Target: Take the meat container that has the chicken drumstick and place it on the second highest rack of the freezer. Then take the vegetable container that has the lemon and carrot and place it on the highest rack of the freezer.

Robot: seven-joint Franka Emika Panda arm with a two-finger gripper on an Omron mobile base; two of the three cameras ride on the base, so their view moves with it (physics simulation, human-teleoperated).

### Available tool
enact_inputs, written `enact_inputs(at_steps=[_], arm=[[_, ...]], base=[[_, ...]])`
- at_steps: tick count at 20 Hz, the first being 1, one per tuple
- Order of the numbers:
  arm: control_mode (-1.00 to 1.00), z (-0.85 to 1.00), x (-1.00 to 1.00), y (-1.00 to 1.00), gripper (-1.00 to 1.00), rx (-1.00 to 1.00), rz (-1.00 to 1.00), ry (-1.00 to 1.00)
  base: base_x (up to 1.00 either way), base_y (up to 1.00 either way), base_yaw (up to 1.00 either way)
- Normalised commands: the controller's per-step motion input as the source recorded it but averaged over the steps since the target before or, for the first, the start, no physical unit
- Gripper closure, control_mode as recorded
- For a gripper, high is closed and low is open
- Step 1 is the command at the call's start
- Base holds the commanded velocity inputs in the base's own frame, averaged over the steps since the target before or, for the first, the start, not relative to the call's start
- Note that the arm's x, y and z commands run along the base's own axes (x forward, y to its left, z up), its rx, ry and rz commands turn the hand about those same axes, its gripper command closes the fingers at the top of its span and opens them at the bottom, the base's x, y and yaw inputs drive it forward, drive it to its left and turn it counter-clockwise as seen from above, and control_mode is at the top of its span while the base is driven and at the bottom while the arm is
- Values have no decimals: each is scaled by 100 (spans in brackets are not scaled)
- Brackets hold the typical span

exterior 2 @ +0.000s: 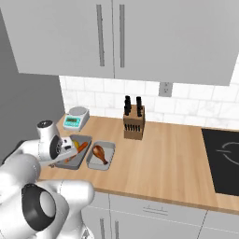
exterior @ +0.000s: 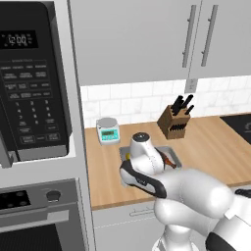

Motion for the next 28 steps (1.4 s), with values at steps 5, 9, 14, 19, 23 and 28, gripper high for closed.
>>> enact_inputs(at_steps=[5, 9, 14, 19, 23, 28], arm=[[-100, -40, 0, -12, 100, 0, 0, -6], [-100, -42, 0, -13, 100, 0, 0, -8], [-100, -27, -3, -5, 100, 0, 2, -11], [-100, 0, -21, 2, 100, 0, 19, -17], [-100, 20, -11, 9, 100, -3, 33, -6], [-100, 40, -19, 0, 100, -8, 32, -14]], base=[[0, 0, 0], [0, 0, 0], [0, 0, 0], [0, 0, 0], [0, 0, 0], [0, 0, 0]])
